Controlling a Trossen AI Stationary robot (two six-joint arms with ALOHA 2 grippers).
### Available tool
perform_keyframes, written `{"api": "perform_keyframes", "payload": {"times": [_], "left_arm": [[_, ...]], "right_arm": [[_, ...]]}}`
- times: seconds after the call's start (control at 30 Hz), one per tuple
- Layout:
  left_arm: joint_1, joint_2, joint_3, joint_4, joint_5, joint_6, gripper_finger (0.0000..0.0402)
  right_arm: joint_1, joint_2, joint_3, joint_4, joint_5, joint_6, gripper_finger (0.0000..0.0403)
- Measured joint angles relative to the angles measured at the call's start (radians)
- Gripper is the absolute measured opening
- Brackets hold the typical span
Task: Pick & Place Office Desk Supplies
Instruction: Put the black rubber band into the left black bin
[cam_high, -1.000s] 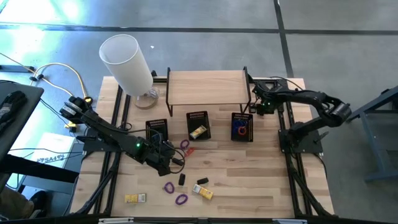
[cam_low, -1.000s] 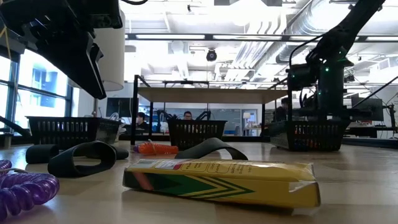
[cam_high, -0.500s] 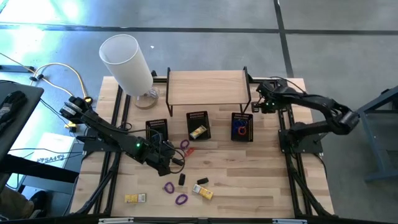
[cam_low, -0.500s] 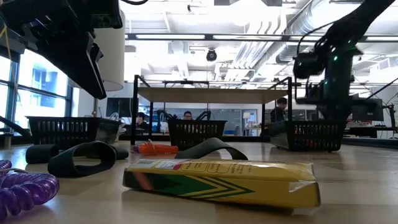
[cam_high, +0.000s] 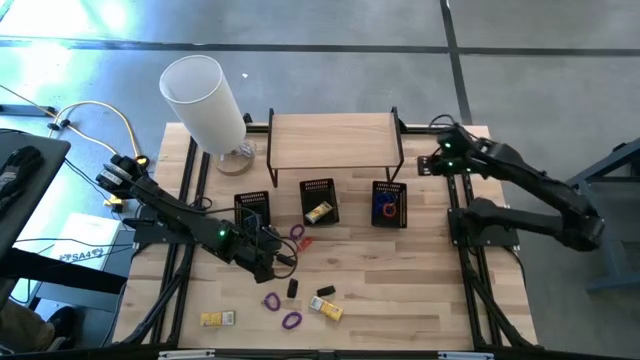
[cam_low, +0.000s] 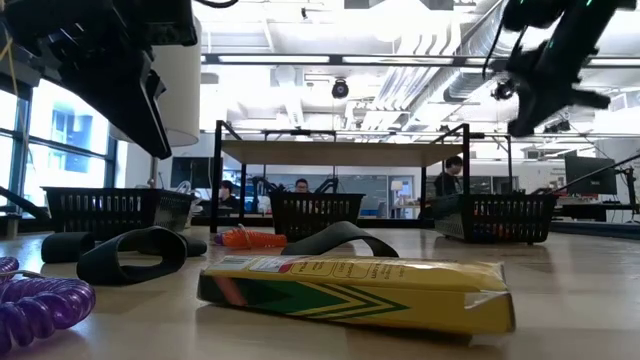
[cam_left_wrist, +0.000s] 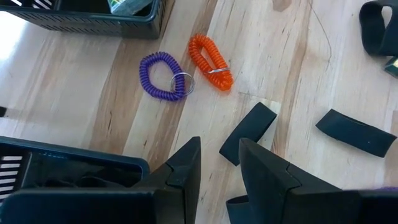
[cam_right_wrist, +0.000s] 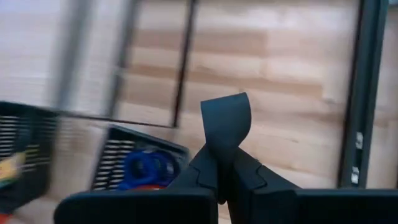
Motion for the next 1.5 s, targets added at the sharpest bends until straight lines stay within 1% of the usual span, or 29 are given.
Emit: {"api": "perform_keyframes", "payload": {"times": [0.1, 0.17, 0.33, 0.43, 0.63, 0.83, 1.03, 1.13, 1.2, 1.3, 1.4, 1.5], "left_arm": [[0.000, 0.000, 0.000, 0.007, 0.000, -0.001, 0.0104], [0.000, 0.000, 0.000, 0.016, 0.000, -0.002, 0.0104], [0.000, 0.000, 0.000, 0.027, 0.000, -0.002, 0.0104], [0.000, 0.000, 0.000, 0.033, 0.000, -0.002, 0.0104], [0.000, 0.000, 0.000, 0.072, 0.000, -0.002, 0.0104], [0.000, 0.000, 0.000, 0.157, 0.019, -0.002, 0.0104], [0.006, 0.000, 0.000, 0.168, 0.020, -0.002, 0.0104], [0.015, 0.000, 0.000, 0.169, 0.022, -0.050, 0.0104], [0.025, 0.000, 0.000, 0.169, 0.048, -0.082, 0.0104], [0.037, 0.000, 0.000, 0.174, 0.101, -0.081, 0.0109], [0.041, 0.000, 0.000, 0.183, 0.110, -0.029, 0.0131], [0.040, 0.003, 0.000, 0.198, 0.110, -0.018, 0.0171]], "right_arm": [[0.078, -0.049, 0.044, -0.005, 0.029, 0.022, 0.0003], [0.138, -0.065, 0.070, 0.023, 0.034, 0.022, 0.0003], [0.322, -0.074, 0.089, 0.206, 0.034, -0.002, 0.0003], [0.439, -0.068, 0.090, 0.297, 0.074, -0.010, 0.0003], [0.657, -0.002, 0.090, 0.431, 0.149, -0.060, 0.0003], [0.837, 0.111, 0.090, 0.589, 0.196, -0.089, 0.0003], [0.956, 0.240, 0.090, 0.729, 0.217, -0.116, 0.0003], [0.993, 0.304, 0.090, 0.786, 0.217, -0.117, 0.0003], [1.016, 0.341, 0.090, 0.810, 0.215, -0.116, 0.0003], [1.043, 0.387, 0.090, 0.834, 0.214, -0.114, 0.0003], [1.058, 0.420, 0.090, 0.851, 0.213, -0.110, 0.0003], [1.067, 0.438, 0.090, 0.866, 0.214, -0.106, 0.0003]]}}
